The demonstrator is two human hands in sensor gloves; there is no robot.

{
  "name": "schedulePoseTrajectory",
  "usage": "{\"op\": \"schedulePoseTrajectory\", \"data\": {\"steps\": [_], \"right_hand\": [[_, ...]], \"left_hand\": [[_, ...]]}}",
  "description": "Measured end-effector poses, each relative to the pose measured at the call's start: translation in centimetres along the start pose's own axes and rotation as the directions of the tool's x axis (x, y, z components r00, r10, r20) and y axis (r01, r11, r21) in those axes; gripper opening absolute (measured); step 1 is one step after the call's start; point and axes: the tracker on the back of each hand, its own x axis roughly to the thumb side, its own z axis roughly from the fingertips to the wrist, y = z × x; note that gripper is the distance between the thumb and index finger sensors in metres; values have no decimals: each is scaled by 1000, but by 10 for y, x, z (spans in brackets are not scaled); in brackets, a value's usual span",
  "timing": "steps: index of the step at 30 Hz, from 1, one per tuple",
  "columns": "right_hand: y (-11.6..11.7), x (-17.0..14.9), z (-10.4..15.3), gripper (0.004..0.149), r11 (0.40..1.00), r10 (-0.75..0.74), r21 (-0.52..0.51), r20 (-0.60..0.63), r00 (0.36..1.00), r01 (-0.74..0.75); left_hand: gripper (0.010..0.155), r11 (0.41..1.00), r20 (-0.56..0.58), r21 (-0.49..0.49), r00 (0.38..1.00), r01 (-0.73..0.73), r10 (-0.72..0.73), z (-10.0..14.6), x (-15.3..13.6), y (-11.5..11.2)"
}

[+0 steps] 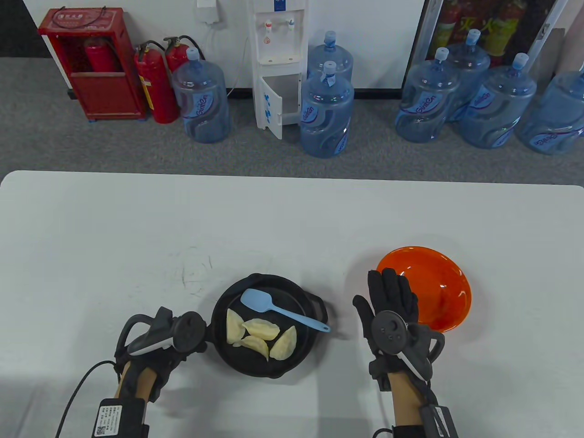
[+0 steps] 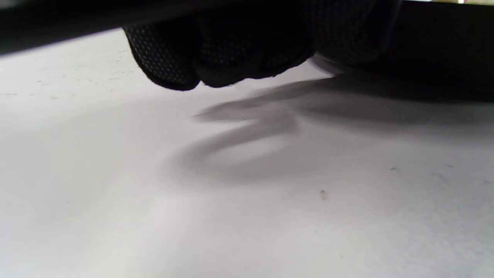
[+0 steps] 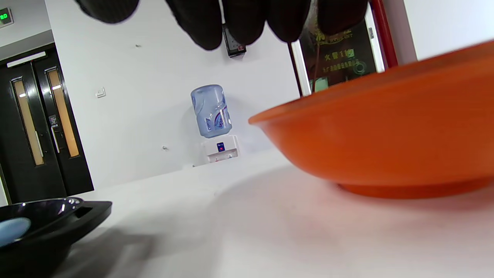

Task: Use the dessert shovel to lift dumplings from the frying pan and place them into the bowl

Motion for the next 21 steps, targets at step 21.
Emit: {"op": "schedulePoseTrajectory", "data": {"steps": [21], "right_hand": [[1,43,-7,67,999,30,34,110,993,-34]], "left_hand": [[51,999,-28,-3,999,33,-34,-2,2,-10]]}}
